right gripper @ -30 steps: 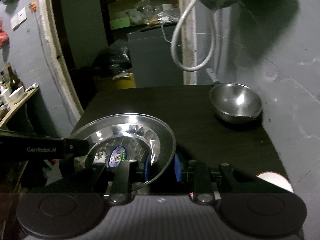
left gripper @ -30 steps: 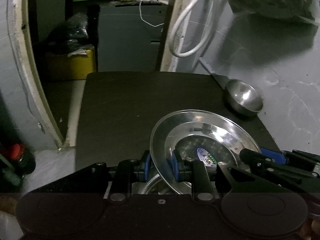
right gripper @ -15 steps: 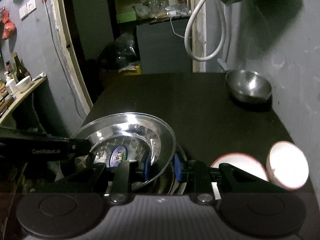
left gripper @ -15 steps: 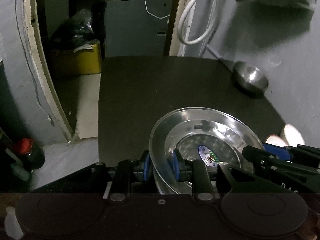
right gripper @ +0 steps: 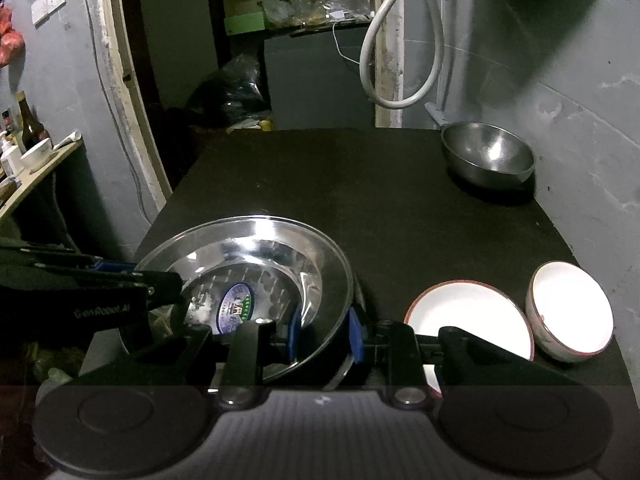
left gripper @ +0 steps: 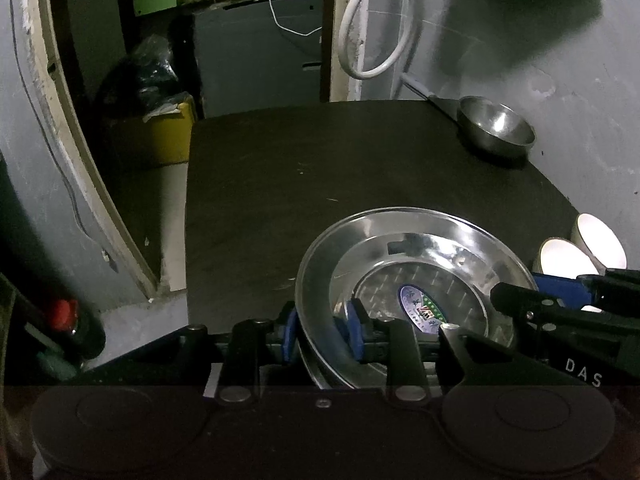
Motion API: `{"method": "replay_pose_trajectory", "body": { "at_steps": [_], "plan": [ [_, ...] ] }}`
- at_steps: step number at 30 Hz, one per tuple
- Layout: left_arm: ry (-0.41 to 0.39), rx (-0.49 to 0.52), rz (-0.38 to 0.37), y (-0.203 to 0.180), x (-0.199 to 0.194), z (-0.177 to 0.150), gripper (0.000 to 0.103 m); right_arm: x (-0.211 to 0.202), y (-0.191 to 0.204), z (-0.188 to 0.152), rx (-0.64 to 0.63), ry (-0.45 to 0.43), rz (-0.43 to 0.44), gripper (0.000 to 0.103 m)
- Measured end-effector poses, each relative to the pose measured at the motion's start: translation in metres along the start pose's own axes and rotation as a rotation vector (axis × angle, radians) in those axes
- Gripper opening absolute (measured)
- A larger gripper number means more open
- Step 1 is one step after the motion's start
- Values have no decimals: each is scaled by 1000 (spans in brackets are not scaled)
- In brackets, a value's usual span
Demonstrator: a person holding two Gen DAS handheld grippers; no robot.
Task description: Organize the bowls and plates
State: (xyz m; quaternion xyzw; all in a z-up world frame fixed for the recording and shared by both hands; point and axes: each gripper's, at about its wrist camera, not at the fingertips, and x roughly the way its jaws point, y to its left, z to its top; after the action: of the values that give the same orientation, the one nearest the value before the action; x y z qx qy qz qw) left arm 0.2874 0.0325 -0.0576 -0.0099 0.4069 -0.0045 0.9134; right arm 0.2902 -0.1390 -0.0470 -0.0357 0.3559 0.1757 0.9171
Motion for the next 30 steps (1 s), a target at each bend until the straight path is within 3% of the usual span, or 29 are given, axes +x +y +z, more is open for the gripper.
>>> {"method": "replay_pose_trajectory", "body": {
  "at_steps": [30],
  "plan": [
    [-7, 44, 55, -17, 3, -3, 30, 2, 3, -4, -60, 10, -5, 33]
  ]
}}
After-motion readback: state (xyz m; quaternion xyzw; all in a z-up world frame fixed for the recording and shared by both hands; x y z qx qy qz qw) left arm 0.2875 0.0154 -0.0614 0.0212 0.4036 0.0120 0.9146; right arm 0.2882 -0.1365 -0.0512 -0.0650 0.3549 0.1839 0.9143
